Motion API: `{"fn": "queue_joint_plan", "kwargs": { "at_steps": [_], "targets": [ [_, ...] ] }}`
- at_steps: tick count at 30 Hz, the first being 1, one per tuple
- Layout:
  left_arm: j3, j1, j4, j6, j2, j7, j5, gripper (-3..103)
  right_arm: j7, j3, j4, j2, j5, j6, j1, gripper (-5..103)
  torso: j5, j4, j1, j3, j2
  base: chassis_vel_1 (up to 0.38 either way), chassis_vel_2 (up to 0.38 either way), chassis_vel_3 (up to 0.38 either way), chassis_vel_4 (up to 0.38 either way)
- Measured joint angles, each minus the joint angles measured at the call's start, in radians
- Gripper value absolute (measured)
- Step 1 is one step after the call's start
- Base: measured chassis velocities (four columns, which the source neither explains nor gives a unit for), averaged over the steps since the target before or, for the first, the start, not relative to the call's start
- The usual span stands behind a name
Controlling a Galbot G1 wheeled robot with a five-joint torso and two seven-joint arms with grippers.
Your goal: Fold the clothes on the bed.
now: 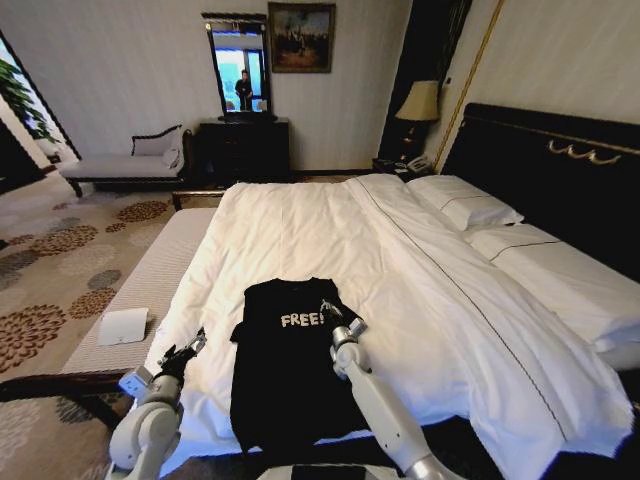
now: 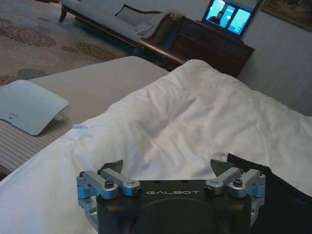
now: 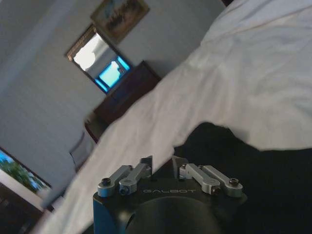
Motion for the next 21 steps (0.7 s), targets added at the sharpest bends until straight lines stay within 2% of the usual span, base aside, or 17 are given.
{"fn": "queue_joint_plan", "kwargs": {
  "at_steps": [2,5,6,8,9,11,12,14,15,17,18,20,21],
  "targets": [
    [-0.001,0.000,0.002,-0.001,0.000,0.000,0.000,100,0.003,0.012,0.038,-0.007,0.021,-0.005,-0.015,27,0.0001,0.0001,0.000,0.000,0.000,0.000,0.000,0.000,0.000],
    [0.000,-0.002,0.005,-0.002,-0.001,0.001,-0.001,100,0.045,0.075,0.132,-0.031,0.103,-0.038,-0.046,43,0.0001,0.0000,0.000,0.000,0.000,0.000,0.000,0.000,0.000],
    [0.000,-0.002,0.005,-0.002,-0.001,0.001,-0.001,100,0.045,0.075,0.132,-0.031,0.103,-0.038,-0.046,43,0.0001,0.0000,0.000,0.000,0.000,0.000,0.000,0.000,0.000],
    [0.006,-0.004,0.005,-0.002,-0.004,0.001,0.000,100,0.094,0.123,0.139,-0.044,0.149,-0.059,-0.044,54,0.0001,-0.0001,0.000,0.000,0.000,0.000,0.000,0.000,0.000],
    [0.008,-0.005,0.005,-0.002,-0.005,0.001,0.001,100,0.120,0.143,0.133,-0.050,0.166,-0.074,-0.040,54,0.0001,-0.0002,0.000,0.000,0.000,0.000,0.000,0.000,0.000],
    [0.013,-0.007,0.004,-0.002,-0.007,0.001,0.003,100,0.164,0.176,0.115,-0.066,0.197,-0.121,-0.033,65,0.0002,-0.0002,0.000,0.000,0.000,0.000,0.000,0.000,0.000],
    [0.013,-0.007,0.004,-0.002,-0.007,0.001,0.003,100,0.164,0.176,0.115,-0.066,0.197,-0.121,-0.033,65,0.0002,-0.0002,0.000,0.000,0.000,0.000,0.000,0.000,0.000],
    [0.015,-0.007,0.002,-0.001,-0.007,0.001,0.004,100,0.188,0.189,0.102,-0.078,0.223,-0.160,-0.031,76,0.0003,-0.0002,0.000,0.000,0.000,0.000,0.000,0.000,0.000],
    [0.016,-0.007,0.001,-0.001,-0.006,0.000,0.004,100,0.198,0.193,0.097,-0.082,0.235,-0.176,-0.030,76,0.0002,-0.0002,0.000,0.000,0.000,0.000,0.000,0.000,0.000],
    [0.015,-0.005,-0.001,-0.001,-0.005,0.000,0.005,100,0.223,0.196,0.094,-0.085,0.248,-0.198,-0.029,86,0.0002,-0.0001,0.000,0.000,0.000,0.000,0.000,0.000,0.000],
    [0.015,-0.005,-0.001,-0.001,-0.005,0.000,0.005,100,0.223,0.196,0.094,-0.085,0.248,-0.198,-0.029,86,0.0002,-0.0001,0.000,0.000,0.000,0.000,0.000,0.000,0.000],
    [0.013,-0.002,-0.005,0.000,-0.002,0.000,0.005,100,0.258,0.197,0.103,-0.085,0.260,-0.217,-0.032,96,0.0002,0.0000,0.000,0.000,0.000,0.000,0.000,0.000,0.000],
    [0.012,-0.001,-0.007,0.000,-0.001,0.000,0.005,100,0.272,0.197,0.110,-0.084,0.263,-0.223,-0.035,96,0.0001,0.0000,0.000,0.000,0.000,0.000,0.000,0.000,0.000]
  ]
}}
